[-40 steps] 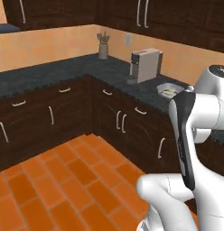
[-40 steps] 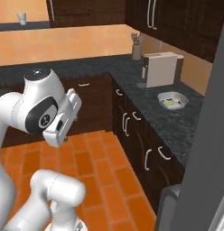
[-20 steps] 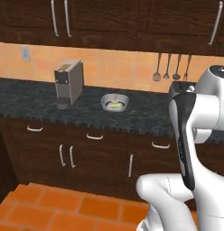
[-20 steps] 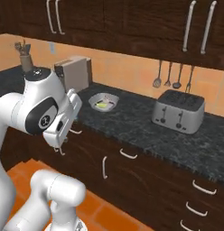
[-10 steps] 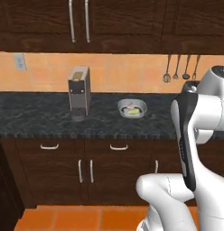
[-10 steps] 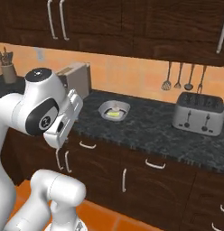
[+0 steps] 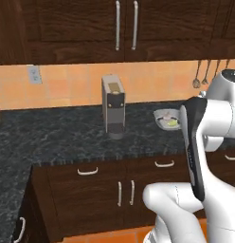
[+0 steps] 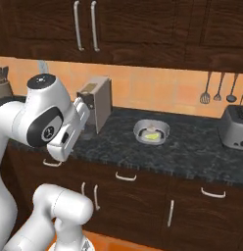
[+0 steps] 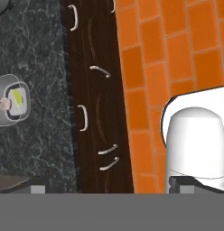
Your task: Take the meat container that has the shrimp and place it on the second highest rack of the freezer. Then take the vegetable container that has the lemon wedge and garlic and place it on the highest rack of the freezer.
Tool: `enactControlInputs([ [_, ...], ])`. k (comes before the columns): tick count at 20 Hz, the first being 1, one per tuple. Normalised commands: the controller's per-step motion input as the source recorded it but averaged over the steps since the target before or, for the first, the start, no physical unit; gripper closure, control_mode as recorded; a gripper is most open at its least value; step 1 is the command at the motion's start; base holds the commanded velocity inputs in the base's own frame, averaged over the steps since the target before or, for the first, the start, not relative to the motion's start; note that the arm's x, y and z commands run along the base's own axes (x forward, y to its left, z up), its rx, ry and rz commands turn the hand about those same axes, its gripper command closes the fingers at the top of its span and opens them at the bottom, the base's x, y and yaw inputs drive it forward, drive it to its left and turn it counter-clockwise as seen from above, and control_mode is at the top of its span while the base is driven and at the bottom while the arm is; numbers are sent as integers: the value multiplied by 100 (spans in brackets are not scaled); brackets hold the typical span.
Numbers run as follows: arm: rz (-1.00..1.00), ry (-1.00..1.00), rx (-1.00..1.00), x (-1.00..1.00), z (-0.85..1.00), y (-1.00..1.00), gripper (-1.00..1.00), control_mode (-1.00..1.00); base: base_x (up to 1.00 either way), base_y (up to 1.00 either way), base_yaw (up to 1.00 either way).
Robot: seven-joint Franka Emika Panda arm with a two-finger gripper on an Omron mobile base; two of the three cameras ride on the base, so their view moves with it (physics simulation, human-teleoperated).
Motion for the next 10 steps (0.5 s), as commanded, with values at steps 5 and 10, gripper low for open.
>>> enactControlInputs([
  [5, 0, 0, 0, 0, 0, 0, -100, 100, 42, 59, -26],
  [10, 0, 0, 0, 0, 0, 0, -100, 100, 40, 6, -8],
])
